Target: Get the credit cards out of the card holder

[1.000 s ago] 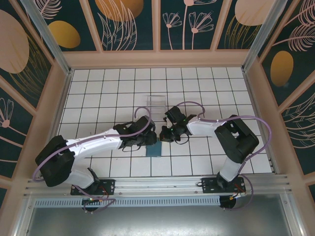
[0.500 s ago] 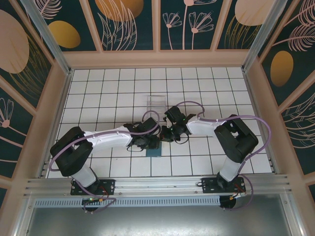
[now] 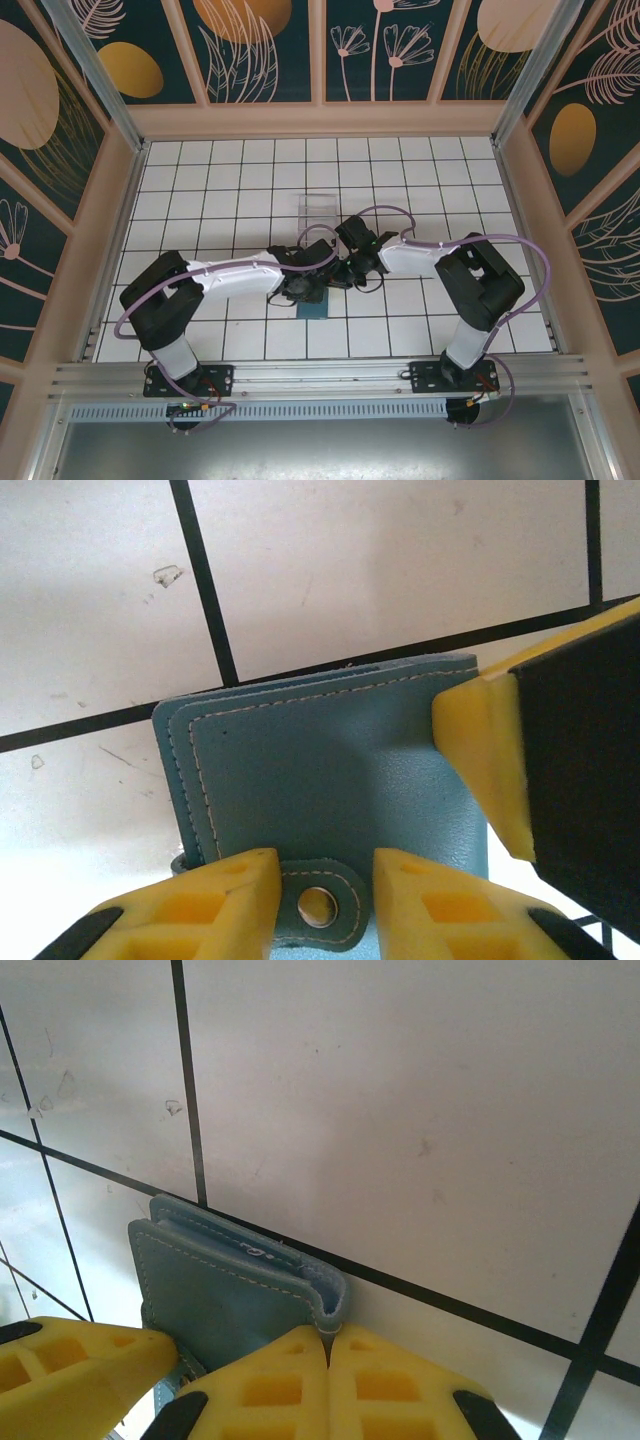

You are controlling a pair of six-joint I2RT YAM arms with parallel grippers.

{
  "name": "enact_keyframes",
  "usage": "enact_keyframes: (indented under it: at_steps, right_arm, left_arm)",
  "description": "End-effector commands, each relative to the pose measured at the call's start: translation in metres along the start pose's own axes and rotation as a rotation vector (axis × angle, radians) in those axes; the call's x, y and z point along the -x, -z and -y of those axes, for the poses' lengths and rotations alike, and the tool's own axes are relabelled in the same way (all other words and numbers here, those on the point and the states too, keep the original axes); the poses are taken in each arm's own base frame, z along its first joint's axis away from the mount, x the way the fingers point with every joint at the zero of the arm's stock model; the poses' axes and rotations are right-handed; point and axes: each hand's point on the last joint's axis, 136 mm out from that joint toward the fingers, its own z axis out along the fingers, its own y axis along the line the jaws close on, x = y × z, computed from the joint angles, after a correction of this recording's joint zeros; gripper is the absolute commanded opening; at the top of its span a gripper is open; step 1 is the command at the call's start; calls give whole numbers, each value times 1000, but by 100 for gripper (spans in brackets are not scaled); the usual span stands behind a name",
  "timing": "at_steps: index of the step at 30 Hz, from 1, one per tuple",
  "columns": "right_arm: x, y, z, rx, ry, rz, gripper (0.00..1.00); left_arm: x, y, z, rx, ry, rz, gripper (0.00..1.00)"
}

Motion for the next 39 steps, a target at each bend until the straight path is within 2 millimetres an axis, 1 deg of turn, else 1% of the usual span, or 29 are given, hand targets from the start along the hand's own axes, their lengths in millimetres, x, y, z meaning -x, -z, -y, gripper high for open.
enact_keyframes:
  at_steps: [1, 11, 12, 16, 20, 24, 26, 27, 28, 29, 31, 34, 39]
  right_arm:
    - [-5, -4, 26, -108, -25, -15, 0]
    - [-5, -2, 30, -119, -36, -6, 0]
    - [-5, -2, 30, -124, -35, -4, 0]
    - [-4, 0, 36, -148, -35, 2, 0]
    - [-3, 2, 46, -197, -32, 5, 0]
    - [0, 7, 52, -223, -30, 14, 0]
    - [4, 12, 53, -247, -26, 29, 0]
    - [6, 15, 55, -264, -27, 35, 0]
    - [8, 18, 56, -281, -26, 42, 0]
    - [10, 21, 56, -298, -26, 49, 0]
    - [12, 26, 54, -323, -20, 57, 7]
    - [14, 32, 47, -333, -18, 69, 19]
    - [19, 42, 31, -370, -11, 89, 38]
  left_arm:
    - [-6, -6, -18, 96, -29, -20, 29]
    - [-1, 2, -21, 110, -13, 14, 14]
    - [4, 10, -19, 96, -5, 39, 13]
    - [9, 19, -25, 117, 16, 78, 8]
    - [12, 27, -35, 156, 42, 100, 6]
    - [10, 26, -42, 150, 70, 94, 6]
    - [11, 28, -43, 114, 100, 100, 6]
    - [15, 30, -41, 85, 120, 111, 6]
    - [11, 28, -48, 75, 149, 104, 6]
    - [11, 28, -50, 43, 184, 102, 7]
    - [13, 30, -47, -49, 227, 113, 7]
    - [11, 31, -46, -173, 289, 126, 7]
    - [5, 25, -51, -259, 341, 119, 7]
